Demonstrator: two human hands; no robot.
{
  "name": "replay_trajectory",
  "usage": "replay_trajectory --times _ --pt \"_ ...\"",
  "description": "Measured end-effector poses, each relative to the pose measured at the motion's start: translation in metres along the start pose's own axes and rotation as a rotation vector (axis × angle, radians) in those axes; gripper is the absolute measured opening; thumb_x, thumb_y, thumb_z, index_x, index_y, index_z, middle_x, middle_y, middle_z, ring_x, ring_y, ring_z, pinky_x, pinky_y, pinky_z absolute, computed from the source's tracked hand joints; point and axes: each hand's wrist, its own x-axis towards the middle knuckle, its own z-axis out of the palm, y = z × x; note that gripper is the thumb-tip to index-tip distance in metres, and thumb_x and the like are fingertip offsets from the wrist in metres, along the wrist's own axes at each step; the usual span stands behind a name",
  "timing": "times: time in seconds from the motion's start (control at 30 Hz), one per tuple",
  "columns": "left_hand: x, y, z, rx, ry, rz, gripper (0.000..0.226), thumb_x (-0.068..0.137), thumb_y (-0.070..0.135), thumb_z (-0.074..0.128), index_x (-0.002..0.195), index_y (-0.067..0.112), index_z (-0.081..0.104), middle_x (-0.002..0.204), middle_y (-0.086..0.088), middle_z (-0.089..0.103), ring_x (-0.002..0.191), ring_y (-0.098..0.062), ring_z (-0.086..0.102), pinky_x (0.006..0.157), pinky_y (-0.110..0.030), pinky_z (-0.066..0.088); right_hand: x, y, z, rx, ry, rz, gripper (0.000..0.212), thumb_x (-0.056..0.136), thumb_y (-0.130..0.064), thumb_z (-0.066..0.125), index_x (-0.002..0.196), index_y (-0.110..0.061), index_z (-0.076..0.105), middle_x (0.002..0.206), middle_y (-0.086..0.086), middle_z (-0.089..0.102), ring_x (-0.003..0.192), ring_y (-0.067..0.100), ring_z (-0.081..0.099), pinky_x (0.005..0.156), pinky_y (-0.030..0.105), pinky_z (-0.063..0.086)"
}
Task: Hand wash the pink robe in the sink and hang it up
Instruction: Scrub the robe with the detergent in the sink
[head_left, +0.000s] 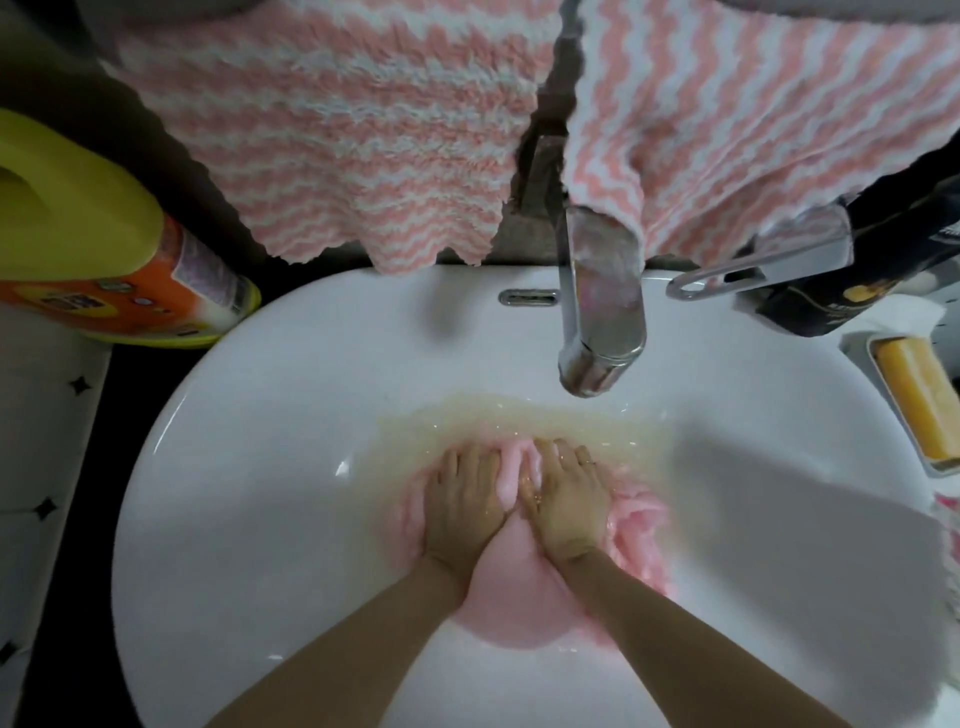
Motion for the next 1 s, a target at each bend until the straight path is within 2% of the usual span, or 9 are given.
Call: replay_trajectory --times 0.1,0.2,0.27,0.4,0.5,0.57,0.67,0.8,1.0 --pt "0.029 0.003 -0.013 -0.082 -0.107 0.016 0.027 0.066 0.027 0.075 0.091 0.023 0.063 0.072 0.002 0.058 0.067 -0.018 0.059 0.059 -0.032 0.048 0.019 -0.013 -0.010 0.039 -0.138 0.171 0.037 0.089 -0.033 0.037 0.078 -0.014 0.067 0.071 0.006 0.067 0.070 0.028 0.065 0.066 0.032 0.048" --pt "0.053 -0.004 -0.030 -0.177 -0.438 -0.120 0.033 0.090 0.041 0.055 0.118 0.025 0.054 0.104 -0.002 0.065 0.095 -0.023 0.064 0.078 -0.033 0.051 0.036 -0.016 -0.021 0.190 -0.316 0.347 0.041 0.099 -0.039 0.036 0.080 -0.016 0.065 0.077 0.008 0.068 0.077 0.029 0.065 0.070 0.036 0.050" --pt "0.060 -0.013 -0.059 -0.534 -0.611 -0.310 0.043 0.088 0.046 0.057 0.121 0.019 0.051 0.113 -0.002 0.062 0.104 -0.023 0.060 0.082 -0.031 0.046 0.038 -0.013 -0.040 0.488 -0.308 0.463 0.018 0.094 -0.033 0.048 0.088 -0.025 0.063 0.072 0.003 0.068 0.075 0.027 0.066 0.067 0.036 0.053" --pt "0.044 -0.023 -0.114 -1.170 -0.531 -0.576 0.045 0.089 0.050 0.051 0.127 0.029 0.040 0.116 0.013 0.055 0.100 -0.009 0.058 0.083 -0.024 0.045 0.011 -0.001 -0.097 0.952 -0.330 0.484 0.019 0.092 -0.033 0.057 0.109 -0.039 0.062 0.072 -0.010 0.066 0.072 0.008 0.063 0.071 0.021 0.050" --pt "0.008 -0.016 -0.118 -0.660 -0.309 -0.345 0.050 0.086 0.063 0.039 0.121 0.030 0.051 0.119 0.003 0.055 0.099 -0.020 0.060 0.083 -0.032 0.048 -0.024 0.000 -0.107 0.482 -0.260 0.288 0.050 0.082 -0.063 0.043 0.074 -0.018 0.062 0.076 -0.003 0.059 0.081 0.025 0.057 0.068 0.032 0.042" --pt "-0.021 -0.005 -0.101 -0.338 -0.254 -0.124 0.050 0.077 0.061 0.043 0.111 0.029 0.061 0.125 -0.003 0.053 0.102 -0.025 0.054 0.078 -0.037 0.047 -0.043 -0.001 -0.091 0.228 -0.198 0.184 0.053 0.073 -0.067 0.045 0.087 -0.018 0.060 0.103 0.006 0.056 0.098 0.032 0.051 0.080 0.039 0.043" --pt "-0.051 0.013 -0.075 -0.271 -0.268 -0.121 0.055 0.077 0.048 0.045 0.127 0.027 0.055 0.145 -0.010 0.042 0.123 -0.034 0.046 0.093 -0.051 0.042 -0.058 0.003 -0.064 0.180 -0.331 0.133 0.054 0.076 -0.065 0.043 0.122 -0.037 0.048 0.150 0.005 0.033 0.133 0.033 0.032 0.099 0.052 0.034" --pt "-0.058 0.020 -0.048 -0.195 -0.251 -0.108 0.052 0.083 0.038 0.043 0.131 0.021 0.052 0.137 -0.005 0.052 0.116 -0.032 0.054 0.091 -0.048 0.043 -0.058 0.013 -0.042 0.045 -0.305 0.024 0.049 0.084 -0.058 0.037 0.126 -0.038 0.049 0.137 0.001 0.049 0.111 0.036 0.049 0.082 0.048 0.045" --pt "-0.027 0.020 -0.021 -0.139 0.082 -0.107 0.011 0.089 0.026 0.055 0.090 0.019 0.064 0.083 -0.002 0.059 0.075 -0.024 0.056 0.072 -0.037 0.043 -0.029 0.011 -0.022 0.025 -0.148 0.037 0.042 0.084 -0.048 0.038 0.097 -0.022 0.069 0.099 0.007 0.067 0.084 0.036 0.063 0.067 0.042 0.054"
